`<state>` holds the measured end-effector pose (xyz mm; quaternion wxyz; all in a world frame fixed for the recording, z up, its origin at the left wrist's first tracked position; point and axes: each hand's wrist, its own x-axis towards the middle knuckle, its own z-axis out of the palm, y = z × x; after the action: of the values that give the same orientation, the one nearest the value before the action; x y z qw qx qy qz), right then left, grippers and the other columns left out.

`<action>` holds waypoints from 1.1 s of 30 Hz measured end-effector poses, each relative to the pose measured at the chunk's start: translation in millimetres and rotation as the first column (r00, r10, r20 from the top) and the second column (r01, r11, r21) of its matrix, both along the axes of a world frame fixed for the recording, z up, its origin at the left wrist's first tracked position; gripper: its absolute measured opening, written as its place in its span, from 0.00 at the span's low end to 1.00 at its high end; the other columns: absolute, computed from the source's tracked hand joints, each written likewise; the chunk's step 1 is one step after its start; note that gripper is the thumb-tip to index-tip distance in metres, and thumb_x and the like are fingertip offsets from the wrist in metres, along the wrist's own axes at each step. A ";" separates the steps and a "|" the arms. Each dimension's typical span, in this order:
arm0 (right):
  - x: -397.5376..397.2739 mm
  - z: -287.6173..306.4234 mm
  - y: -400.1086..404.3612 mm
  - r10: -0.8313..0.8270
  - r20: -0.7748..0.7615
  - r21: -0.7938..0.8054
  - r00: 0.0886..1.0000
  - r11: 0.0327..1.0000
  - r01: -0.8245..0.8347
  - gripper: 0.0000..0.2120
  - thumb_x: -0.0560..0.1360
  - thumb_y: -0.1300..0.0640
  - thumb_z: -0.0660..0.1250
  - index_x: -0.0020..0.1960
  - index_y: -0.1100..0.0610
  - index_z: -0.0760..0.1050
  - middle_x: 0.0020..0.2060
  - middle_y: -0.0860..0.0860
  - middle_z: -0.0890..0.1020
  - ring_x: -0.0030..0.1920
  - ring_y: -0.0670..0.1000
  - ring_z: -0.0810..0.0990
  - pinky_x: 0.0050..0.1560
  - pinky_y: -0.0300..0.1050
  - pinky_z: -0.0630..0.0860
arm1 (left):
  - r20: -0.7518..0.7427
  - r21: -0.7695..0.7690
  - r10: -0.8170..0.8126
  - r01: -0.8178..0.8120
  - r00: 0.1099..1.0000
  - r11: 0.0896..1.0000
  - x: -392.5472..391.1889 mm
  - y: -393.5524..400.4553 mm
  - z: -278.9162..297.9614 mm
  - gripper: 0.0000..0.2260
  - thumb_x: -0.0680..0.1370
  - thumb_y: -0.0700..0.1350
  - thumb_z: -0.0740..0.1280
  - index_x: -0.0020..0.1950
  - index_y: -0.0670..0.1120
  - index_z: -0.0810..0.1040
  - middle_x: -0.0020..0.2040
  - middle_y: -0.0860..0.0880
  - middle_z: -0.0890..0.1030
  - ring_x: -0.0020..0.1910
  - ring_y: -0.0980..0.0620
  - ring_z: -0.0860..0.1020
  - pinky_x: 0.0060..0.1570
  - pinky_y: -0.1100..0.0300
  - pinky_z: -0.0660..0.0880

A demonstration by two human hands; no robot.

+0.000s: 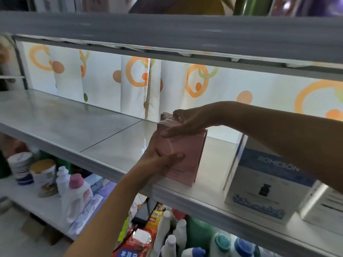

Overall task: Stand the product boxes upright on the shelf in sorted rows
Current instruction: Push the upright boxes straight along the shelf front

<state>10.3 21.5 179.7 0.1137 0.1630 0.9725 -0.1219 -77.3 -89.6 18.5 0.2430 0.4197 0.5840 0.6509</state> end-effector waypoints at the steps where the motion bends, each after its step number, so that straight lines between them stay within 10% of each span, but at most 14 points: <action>1: 1.3 0.3 0.0 0.007 -0.007 0.026 1.000 1.000 -0.007 0.48 0.55 0.20 0.63 0.62 0.52 0.69 0.55 0.50 0.80 0.52 0.52 0.82 0.59 0.53 0.79 | -0.028 0.010 0.009 -0.009 1.000 1.000 -1.0 0.9 2.4 0.39 0.64 0.52 0.81 0.70 0.53 0.66 0.58 0.51 0.81 0.54 0.52 0.82 0.48 0.56 0.81; 14: 22.5 -10.3 3.5 -0.040 -0.178 -0.030 0.983 0.999 0.035 0.27 0.74 0.32 0.62 0.58 0.54 0.73 0.50 0.51 0.83 0.46 0.51 0.83 0.44 0.41 0.81 | -0.139 -0.128 0.031 -0.049 0.990 0.991 7.0 6.9 6.8 0.44 0.53 0.66 0.79 0.65 0.56 0.70 0.55 0.54 0.82 0.53 0.52 0.81 0.54 0.50 0.80; 20: 37.8 -7.9 -2.3 -0.063 -0.087 0.063 0.994 0.996 0.069 0.42 0.73 0.24 0.47 0.54 0.60 0.78 0.49 0.60 0.83 0.46 0.54 0.83 0.57 0.53 0.78 | -0.181 -0.106 0.024 -0.044 0.983 0.993 20.1 1.9 5.2 0.36 0.60 0.61 0.79 0.64 0.57 0.70 0.53 0.58 0.82 0.52 0.57 0.81 0.51 0.60 0.79; 24: 62.8 -2.3 -27.4 -0.124 -0.497 0.066 0.859 0.981 0.180 0.32 0.78 0.31 0.47 0.63 0.54 0.72 0.57 0.54 0.79 0.54 0.52 0.78 0.57 0.48 0.69 | -0.233 -0.100 0.029 -0.054 0.972 0.993 24.4 1.9 9.4 0.29 0.63 0.60 0.78 0.59 0.60 0.71 0.51 0.62 0.80 0.47 0.64 0.80 0.39 0.72 0.75; 29: 117.0 -66.2 -76.8 -0.190 -0.763 -0.014 0.618 0.961 0.277 0.33 0.82 0.42 0.51 0.80 0.50 0.39 0.79 0.44 0.40 0.78 0.43 0.37 0.71 0.38 0.35 | -0.237 -0.073 0.023 -0.041 0.971 0.996 20.6 1.4 3.9 0.29 0.65 0.61 0.76 0.62 0.53 0.73 0.51 0.56 0.83 0.49 0.60 0.82 0.43 0.67 0.79; 33: 122.6 -141.3 -92.5 -0.337 -0.754 -0.180 0.564 0.932 0.316 0.37 0.82 0.47 0.56 0.77 0.45 0.31 0.77 0.40 0.34 0.76 0.40 0.32 0.75 0.41 0.38 | -0.243 -0.027 0.069 -0.078 0.968 0.997 34.4 -2.1 12.9 0.20 0.71 0.69 0.63 0.52 0.55 0.74 0.43 0.57 0.82 0.42 0.58 0.81 0.36 0.72 0.75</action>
<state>133.0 -71.0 38.4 -0.3372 0.2698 0.8770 -0.2107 -43.0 -91.7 31.4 0.1536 0.4694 0.6363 0.5927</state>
